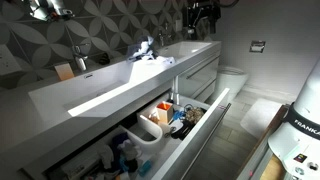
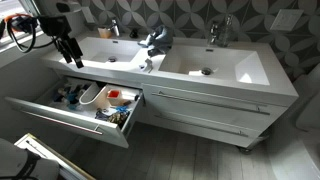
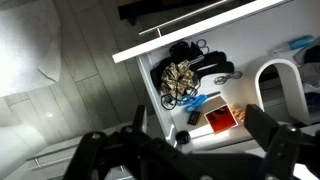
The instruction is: Open the top right drawer
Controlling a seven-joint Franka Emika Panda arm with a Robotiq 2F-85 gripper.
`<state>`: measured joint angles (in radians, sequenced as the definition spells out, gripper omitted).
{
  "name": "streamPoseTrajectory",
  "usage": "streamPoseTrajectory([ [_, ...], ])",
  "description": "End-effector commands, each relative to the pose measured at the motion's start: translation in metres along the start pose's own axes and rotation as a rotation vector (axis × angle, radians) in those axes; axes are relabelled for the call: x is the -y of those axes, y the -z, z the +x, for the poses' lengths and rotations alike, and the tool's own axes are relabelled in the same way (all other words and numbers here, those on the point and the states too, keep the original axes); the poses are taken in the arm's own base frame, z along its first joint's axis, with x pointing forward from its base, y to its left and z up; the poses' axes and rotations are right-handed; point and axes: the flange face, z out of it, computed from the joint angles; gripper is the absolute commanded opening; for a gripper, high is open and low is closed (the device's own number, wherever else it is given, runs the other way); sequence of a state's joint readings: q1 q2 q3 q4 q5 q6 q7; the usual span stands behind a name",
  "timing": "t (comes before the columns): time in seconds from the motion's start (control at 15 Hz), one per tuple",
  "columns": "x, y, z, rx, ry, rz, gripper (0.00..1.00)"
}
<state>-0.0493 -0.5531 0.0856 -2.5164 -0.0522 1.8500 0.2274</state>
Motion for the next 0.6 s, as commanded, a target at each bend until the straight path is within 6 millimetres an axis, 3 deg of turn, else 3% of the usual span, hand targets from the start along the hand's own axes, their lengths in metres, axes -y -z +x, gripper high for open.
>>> streamPoseTrajectory([
  [0.0, 0.0, 0.0, 0.0, 0.001, 0.0, 0.0, 1.0],
  [0.33, 0.0, 0.0, 0.0, 0.001, 0.0, 0.0, 1.0],
  [0.53, -0.037, -0.004, 0.023, -0.032, -0.119, 0.093, 1.0],
])
